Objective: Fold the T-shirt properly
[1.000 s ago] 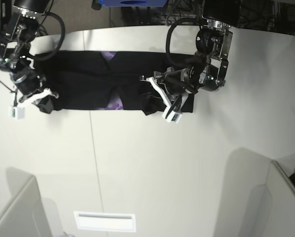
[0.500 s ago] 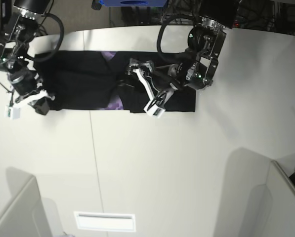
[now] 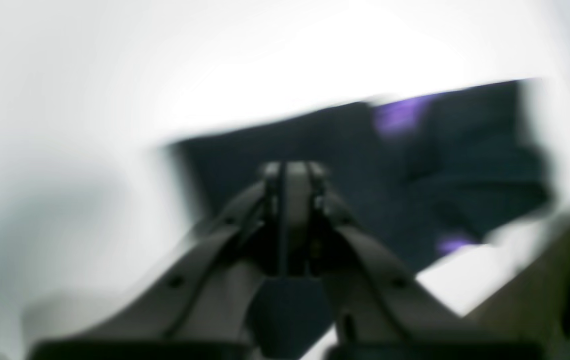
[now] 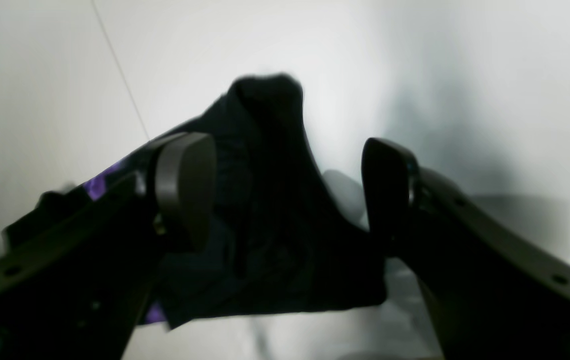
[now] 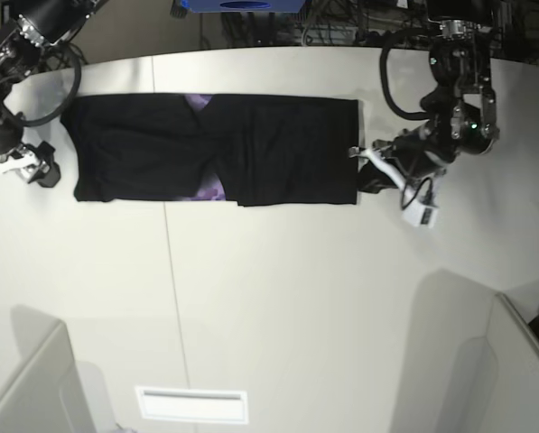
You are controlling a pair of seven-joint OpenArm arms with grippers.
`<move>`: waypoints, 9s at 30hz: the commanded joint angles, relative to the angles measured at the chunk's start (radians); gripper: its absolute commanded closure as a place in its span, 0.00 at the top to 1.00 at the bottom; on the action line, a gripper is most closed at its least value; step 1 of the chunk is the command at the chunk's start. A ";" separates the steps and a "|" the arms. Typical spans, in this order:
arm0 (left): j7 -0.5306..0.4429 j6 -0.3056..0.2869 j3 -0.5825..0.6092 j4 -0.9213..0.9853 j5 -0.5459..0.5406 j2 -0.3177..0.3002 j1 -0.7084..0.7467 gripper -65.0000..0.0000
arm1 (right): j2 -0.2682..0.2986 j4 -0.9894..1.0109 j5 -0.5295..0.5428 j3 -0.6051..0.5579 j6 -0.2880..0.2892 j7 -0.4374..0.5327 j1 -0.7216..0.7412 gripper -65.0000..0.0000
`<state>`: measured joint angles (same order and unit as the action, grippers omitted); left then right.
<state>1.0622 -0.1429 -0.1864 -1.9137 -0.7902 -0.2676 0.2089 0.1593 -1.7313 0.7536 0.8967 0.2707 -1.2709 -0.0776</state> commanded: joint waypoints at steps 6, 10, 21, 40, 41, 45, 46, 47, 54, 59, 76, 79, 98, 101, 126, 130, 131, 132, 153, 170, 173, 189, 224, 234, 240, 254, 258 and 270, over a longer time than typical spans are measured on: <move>-0.020 -0.093 -0.295 0.030 -0.011 -0.085 0.111 0.00 | 0.061 0.169 0.145 0.019 0.008 -0.048 0.055 0.67; -0.020 -0.172 -0.401 0.073 0.024 -0.097 0.126 0.00 | 0.112 0.311 0.143 -0.037 0.008 0.012 0.060 0.67; -0.208 -0.386 -0.266 0.158 0.519 0.024 0.120 0.00 | 0.185 0.489 0.140 -0.121 0.104 0.036 0.049 0.69; -0.214 -0.344 -0.068 0.219 0.527 0.084 0.110 0.00 | 0.119 0.382 0.185 -0.264 0.272 -0.020 -0.049 0.69; -0.214 -0.335 -0.055 0.214 0.527 0.090 0.099 0.00 | 0.119 0.382 0.185 -0.261 0.272 -0.020 -0.047 0.69; -0.214 -0.332 -0.048 0.214 0.527 0.095 0.087 0.00 | 0.128 0.382 0.186 -0.259 0.272 -0.023 -0.047 0.69; -0.214 -0.332 -0.046 0.214 0.527 0.095 0.085 0.00 | 0.128 0.382 0.186 -0.259 0.273 -0.025 -0.047 0.69; -0.214 -0.332 -0.046 0.216 0.527 0.097 0.085 0.00 | 0.127 0.382 0.186 -0.264 0.273 -0.025 -0.047 0.69; -0.214 -0.332 0.018 0.222 0.529 0.110 0.085 0.00 | 0.101 0.382 0.183 -0.262 0.273 -0.014 -0.047 0.39; -0.213 -0.332 0.086 0.222 0.529 0.136 0.085 0.00 | 0.128 0.373 0.182 -0.270 0.247 -0.014 0.005 0.00; -0.208 -0.205 0.339 0.224 0.521 0.219 -0.050 0.00 | 0.121 -0.135 0.180 -0.477 -0.190 -0.016 0.002 0.00; -0.207 -0.205 0.334 0.224 0.527 0.228 -0.061 0.00 | 0.116 -0.140 0.180 -0.538 -0.205 -0.014 0.000 0.00; -0.205 -0.157 0.333 0.265 0.527 0.225 -0.072 0.00 | -0.085 -0.249 0.068 -0.762 -0.205 -0.013 -0.006 0.00; -0.205 -0.157 0.333 0.265 0.527 0.225 -0.073 0.00 | -0.117 -0.258 0.068 -0.773 -0.207 -0.013 -0.008 0.00; -0.176 -0.157 0.301 0.184 0.519 0.201 -0.041 0.00 | -0.122 -0.094 -0.072 -0.983 -0.244 0.234 -0.032 0.00; -0.023 -0.165 0.164 0.052 0.519 0.181 -0.007 0.00 | -0.126 -0.046 -0.065 -0.982 -0.244 0.236 -0.029 0.00; 0.011 -0.169 0.126 0.021 0.519 0.167 0.008 0.00 | -0.128 -0.046 -0.065 -0.985 -0.244 0.236 -0.029 0.00; 0.034 -0.189 0.094 -0.004 0.519 0.152 0.021 0.00 | -0.128 -0.046 -0.065 -0.988 -0.244 0.236 -0.029 0.00; 0.103 -0.555 -0.499 -0.034 0.519 0.008 0.200 0.00 | -0.142 -0.065 -0.070 -1.368 -0.399 0.368 0.080 0.58; 0.102 -0.555 -0.305 -0.039 0.104 0.098 0.205 0.00 | -0.010 -0.250 -0.064 -1.051 -0.368 0.477 -0.050 0.00; 0.105 -0.555 -0.305 -0.034 -0.093 0.103 0.182 0.16 | -0.010 -0.250 -0.064 -0.951 -0.322 0.495 -0.095 0.00; 0.056 -0.555 -0.143 0.402 -0.162 0.245 -0.073 1.00 | -0.008 -0.250 -0.069 -0.862 -0.298 0.489 -0.144 0.00; 0.017 -0.286 1.270 0.560 -0.016 -0.158 -0.819 0.00 | 0.047 -0.250 -0.069 -0.572 -0.167 0.488 -0.270 0.00; 0.016 -0.326 1.402 0.471 0.417 0.004 -0.843 0.00 | 0.044 -0.250 -0.070 -0.574 -0.169 0.489 -0.321 0.00; 0.014 -0.416 1.401 0.472 0.547 0.063 -0.819 0.00 | 0.044 -0.250 -0.070 -0.572 -0.170 0.489 -0.337 0.00; -0.061 -0.418 1.408 0.471 0.671 0.101 -0.759 0.00 | 0.043 -0.250 -0.070 -0.572 -0.170 0.489 -0.337 0.00; -0.061 -0.436 1.410 0.464 0.671 0.101 -0.762 0.00 | 0.043 -0.250 -0.070 -0.572 -0.170 0.489 -0.336 0.00; -0.056 -0.555 1.390 0.464 0.677 0.103 -0.799 0.58 | 0.043 -0.249 -0.070 -0.572 -0.170 0.489 -0.337 0.00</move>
<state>1.0042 -0.6815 1.2030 -1.4471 -0.0853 -0.1661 -0.5827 0.1928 -1.9633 0.6724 0.3172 0.0948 -0.8040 -0.4168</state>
